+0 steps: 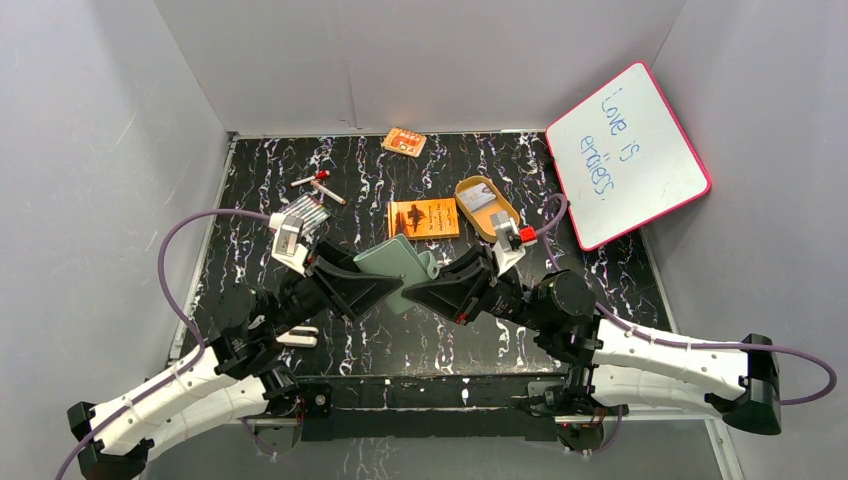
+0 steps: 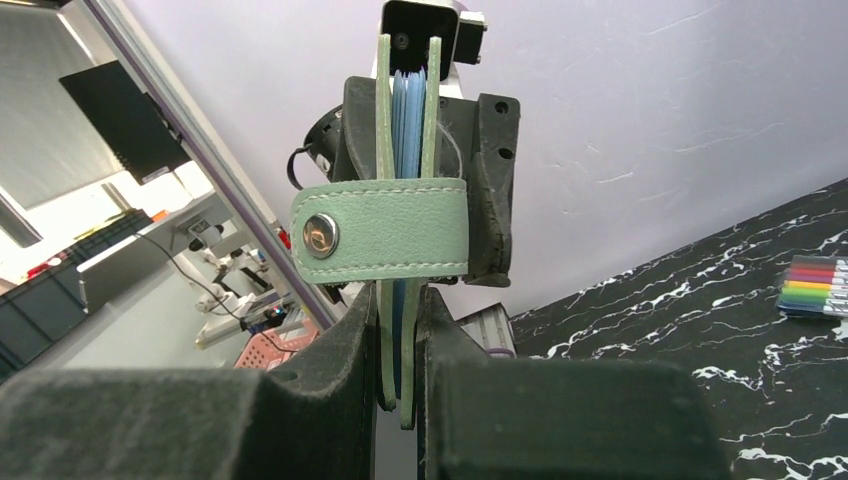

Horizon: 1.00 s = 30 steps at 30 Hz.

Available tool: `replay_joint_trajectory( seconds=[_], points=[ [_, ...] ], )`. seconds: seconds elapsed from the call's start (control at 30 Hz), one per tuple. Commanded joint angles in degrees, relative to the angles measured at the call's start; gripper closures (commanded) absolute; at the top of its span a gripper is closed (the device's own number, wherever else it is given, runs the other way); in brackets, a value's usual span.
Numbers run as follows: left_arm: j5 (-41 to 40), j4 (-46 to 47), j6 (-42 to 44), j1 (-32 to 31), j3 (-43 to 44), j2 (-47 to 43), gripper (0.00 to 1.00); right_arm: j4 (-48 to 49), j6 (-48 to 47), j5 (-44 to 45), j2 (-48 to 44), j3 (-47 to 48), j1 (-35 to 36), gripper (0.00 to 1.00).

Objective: Put the credit cards into the card holder
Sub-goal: Close the card holder.

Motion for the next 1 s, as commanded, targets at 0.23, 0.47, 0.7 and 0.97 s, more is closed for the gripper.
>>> replay_joint_trajectory(
  seconds=[0.23, 0.47, 0.7, 0.97],
  points=[
    [-0.06, 2.96, -0.56, 0.03, -0.91, -1.96, 0.50, 5.28, -0.38, 3.30, -3.75, -1.48, 0.17, 1.00],
    [0.31, 3.21, -0.34, -0.01, -1.10, -2.75, 0.53, 5.68, -0.40, 3.31, -2.98, -1.23, 0.10, 1.00],
    [3.42, 3.87, -0.34, 0.03, 0.97, 0.59, 0.68, 6.83, 0.15, 3.27, -1.69, -1.14, 0.15, 1.00],
    [1.86, 2.16, 0.43, 0.03, 0.68, -0.93, 1.00, 4.69, 0.17, 4.50, -2.52, -1.33, 0.17, 1.00]
  ],
)
